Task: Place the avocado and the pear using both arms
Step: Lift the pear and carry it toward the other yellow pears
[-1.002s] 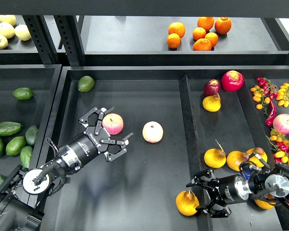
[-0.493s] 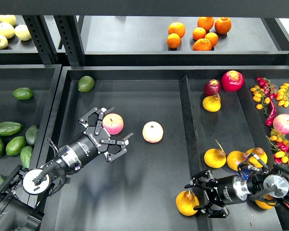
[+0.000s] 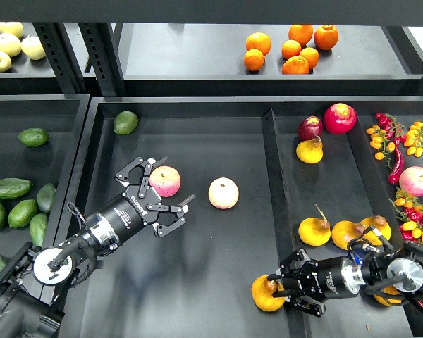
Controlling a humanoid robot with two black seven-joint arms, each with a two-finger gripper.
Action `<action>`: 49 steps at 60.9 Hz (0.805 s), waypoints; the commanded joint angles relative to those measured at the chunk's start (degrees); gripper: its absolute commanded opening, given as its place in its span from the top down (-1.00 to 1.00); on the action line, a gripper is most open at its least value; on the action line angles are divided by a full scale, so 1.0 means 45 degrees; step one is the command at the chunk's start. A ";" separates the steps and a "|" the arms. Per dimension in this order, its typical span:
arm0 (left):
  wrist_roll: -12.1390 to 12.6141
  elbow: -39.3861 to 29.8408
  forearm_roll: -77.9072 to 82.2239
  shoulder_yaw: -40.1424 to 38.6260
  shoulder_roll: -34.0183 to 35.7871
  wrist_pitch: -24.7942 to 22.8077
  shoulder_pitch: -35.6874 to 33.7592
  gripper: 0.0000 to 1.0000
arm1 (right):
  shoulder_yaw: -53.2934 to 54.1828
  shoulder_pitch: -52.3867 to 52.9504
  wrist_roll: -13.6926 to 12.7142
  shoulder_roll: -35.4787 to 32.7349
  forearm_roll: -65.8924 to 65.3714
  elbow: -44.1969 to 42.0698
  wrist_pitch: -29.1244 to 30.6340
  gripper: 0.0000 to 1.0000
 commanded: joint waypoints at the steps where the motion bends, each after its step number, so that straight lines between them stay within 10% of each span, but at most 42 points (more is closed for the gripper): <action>1: 0.0000 0.0000 -0.0020 -0.0001 0.0000 -0.0006 -0.0013 -0.97 | 0.0076 0.0037 0.0001 -0.0060 0.0001 0.0133 0.0005 0.72; 49: 0.0000 0.0000 0.0000 -0.0001 0.0000 -0.0006 0.0006 -0.97 | 0.1228 0.0232 0.0001 -0.0859 0.2520 0.1305 0.0005 0.93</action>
